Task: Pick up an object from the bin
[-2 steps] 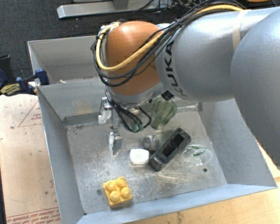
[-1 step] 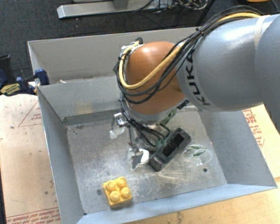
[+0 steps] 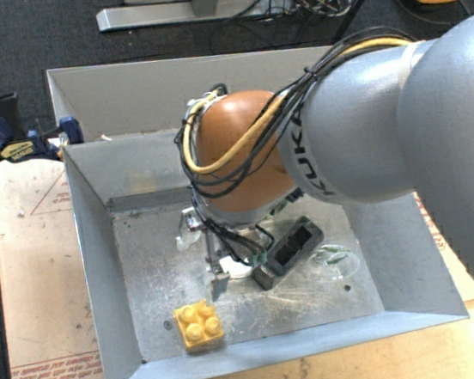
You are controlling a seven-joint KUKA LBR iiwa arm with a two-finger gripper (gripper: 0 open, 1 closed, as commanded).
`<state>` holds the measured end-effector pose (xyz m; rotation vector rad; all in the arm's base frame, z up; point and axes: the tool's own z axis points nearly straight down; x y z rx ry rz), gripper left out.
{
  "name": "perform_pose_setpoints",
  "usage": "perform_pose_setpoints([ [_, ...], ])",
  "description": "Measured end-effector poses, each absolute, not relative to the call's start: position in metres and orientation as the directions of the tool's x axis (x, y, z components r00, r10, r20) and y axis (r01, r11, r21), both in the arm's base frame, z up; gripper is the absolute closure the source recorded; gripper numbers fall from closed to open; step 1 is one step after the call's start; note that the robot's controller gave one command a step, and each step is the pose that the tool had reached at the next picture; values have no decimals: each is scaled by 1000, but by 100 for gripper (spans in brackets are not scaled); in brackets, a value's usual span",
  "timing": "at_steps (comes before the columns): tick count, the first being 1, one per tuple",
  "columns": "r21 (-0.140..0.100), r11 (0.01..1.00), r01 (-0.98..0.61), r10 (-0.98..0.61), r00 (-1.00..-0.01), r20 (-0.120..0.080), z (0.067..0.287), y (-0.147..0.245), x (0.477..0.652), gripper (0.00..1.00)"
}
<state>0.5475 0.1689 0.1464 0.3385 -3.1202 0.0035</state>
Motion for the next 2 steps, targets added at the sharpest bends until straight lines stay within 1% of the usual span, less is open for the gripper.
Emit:
perform_pose_setpoints([
  [1,3,993,-115,-115,-993,0,138,177,528,0],
  [2,1,936,-352,-352,-936,-3,108,164,504,0],
])
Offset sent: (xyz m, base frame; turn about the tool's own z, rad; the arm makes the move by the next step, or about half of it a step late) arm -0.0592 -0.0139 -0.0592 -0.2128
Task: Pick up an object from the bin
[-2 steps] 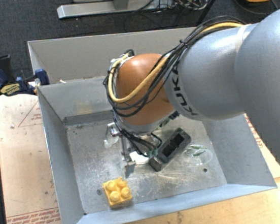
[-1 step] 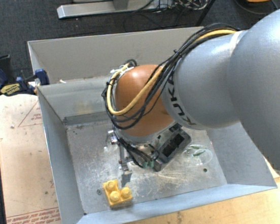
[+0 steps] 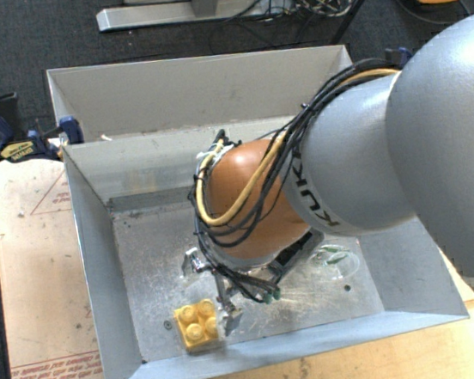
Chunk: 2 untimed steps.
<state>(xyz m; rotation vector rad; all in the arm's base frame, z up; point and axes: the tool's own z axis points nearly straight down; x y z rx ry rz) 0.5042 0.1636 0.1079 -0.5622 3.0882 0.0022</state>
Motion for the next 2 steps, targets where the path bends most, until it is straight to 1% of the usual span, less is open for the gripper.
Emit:
perform_pose_setpoints([
  [1,-2,930,-368,-368,-929,-25,81,153,495,0],
  [2,-22,784,-620,-620,-785,-4,80,189,495,100],
])
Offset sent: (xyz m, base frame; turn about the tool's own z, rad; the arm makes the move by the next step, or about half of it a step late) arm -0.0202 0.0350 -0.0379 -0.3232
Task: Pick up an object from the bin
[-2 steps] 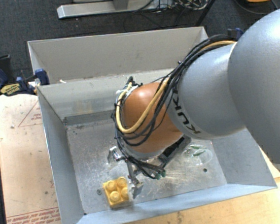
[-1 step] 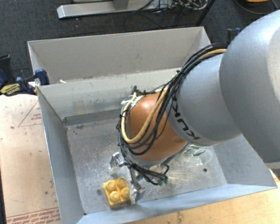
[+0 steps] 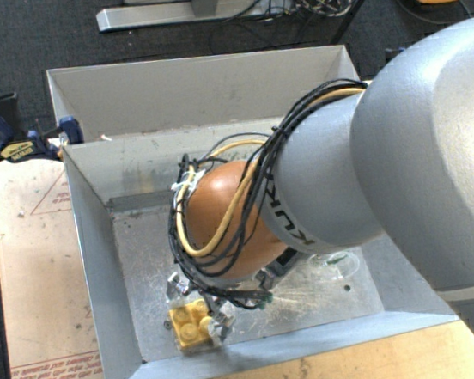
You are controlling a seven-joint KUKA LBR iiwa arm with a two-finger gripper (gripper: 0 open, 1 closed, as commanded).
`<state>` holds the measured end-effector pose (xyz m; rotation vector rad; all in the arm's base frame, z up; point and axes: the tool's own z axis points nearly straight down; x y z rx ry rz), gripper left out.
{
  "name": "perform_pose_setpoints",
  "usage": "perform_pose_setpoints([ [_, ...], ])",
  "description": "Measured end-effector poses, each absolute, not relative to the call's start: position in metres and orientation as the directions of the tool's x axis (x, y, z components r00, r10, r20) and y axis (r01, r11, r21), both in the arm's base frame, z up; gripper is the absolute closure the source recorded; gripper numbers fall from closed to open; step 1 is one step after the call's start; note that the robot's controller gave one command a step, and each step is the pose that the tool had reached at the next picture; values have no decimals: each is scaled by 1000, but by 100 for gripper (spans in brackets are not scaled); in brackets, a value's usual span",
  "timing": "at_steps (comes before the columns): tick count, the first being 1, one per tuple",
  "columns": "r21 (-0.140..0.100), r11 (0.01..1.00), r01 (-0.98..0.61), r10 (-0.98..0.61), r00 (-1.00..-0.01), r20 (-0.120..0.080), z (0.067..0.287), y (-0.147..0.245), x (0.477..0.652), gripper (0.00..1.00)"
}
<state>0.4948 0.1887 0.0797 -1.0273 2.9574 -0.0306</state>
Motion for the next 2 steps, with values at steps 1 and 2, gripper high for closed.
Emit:
perform_pose_setpoints([
  [1,-22,785,-620,-620,-785,-4,80,189,495,100],
  [2,1,755,-655,-655,-755,-3,200,205,506,100],
])
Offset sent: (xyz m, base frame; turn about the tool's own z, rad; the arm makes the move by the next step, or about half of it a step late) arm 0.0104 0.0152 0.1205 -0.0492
